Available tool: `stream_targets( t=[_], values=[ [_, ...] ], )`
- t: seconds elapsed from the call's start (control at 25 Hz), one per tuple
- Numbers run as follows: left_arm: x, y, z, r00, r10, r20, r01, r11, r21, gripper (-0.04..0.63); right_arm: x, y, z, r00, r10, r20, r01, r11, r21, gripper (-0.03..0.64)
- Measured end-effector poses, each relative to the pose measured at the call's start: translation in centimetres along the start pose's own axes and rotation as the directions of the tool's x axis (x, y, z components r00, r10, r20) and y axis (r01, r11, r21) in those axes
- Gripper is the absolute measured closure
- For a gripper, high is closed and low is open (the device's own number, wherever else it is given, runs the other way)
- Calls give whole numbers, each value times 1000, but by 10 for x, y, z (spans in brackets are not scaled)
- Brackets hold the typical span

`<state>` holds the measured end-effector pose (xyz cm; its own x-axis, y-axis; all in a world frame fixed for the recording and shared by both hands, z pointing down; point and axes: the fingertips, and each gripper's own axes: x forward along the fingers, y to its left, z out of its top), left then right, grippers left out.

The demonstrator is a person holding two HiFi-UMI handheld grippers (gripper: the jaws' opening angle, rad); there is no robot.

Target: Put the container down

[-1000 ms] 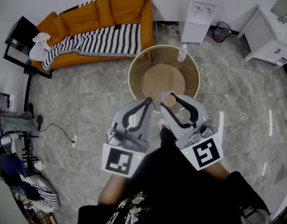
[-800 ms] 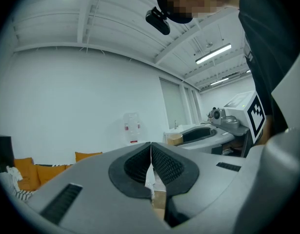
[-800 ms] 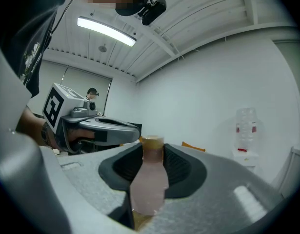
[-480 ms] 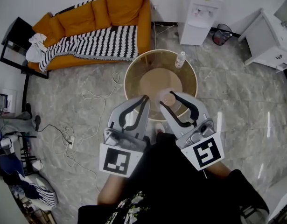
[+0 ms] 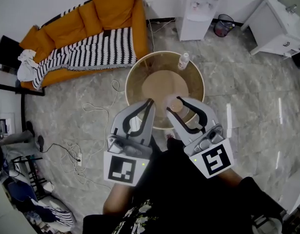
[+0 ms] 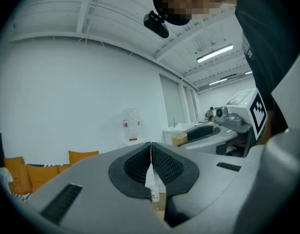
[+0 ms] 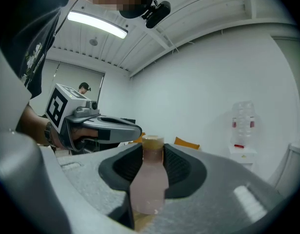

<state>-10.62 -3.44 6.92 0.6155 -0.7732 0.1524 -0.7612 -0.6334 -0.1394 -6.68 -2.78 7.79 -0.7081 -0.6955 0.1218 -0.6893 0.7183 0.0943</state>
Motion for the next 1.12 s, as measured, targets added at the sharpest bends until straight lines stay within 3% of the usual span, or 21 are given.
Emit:
stream_targets(
  t=[0.24,0.52,0.68,0.96,1.12],
  values=[
    [37,40,-1,990,-140,-2,140,990,15,581,38,-29,1,991,-132,-39,133,991,24,492],
    [77,74,1,954,-298,20,297,954,38,581,73,-61,2,956,-285,-71,287,957,29,492],
    [97,86,-3,915,-403,30,401,915,44,581,88,-75,-1,920,-381,-95,386,921,45,492],
    [118,96,-26,843,-536,30,536,844,7,581,100,-93,-17,830,-535,-158,550,832,72,492],
    [123,98,-54,831,-557,-6,556,830,-41,581,101,-91,-29,803,-569,-178,588,804,89,492]
  ],
)
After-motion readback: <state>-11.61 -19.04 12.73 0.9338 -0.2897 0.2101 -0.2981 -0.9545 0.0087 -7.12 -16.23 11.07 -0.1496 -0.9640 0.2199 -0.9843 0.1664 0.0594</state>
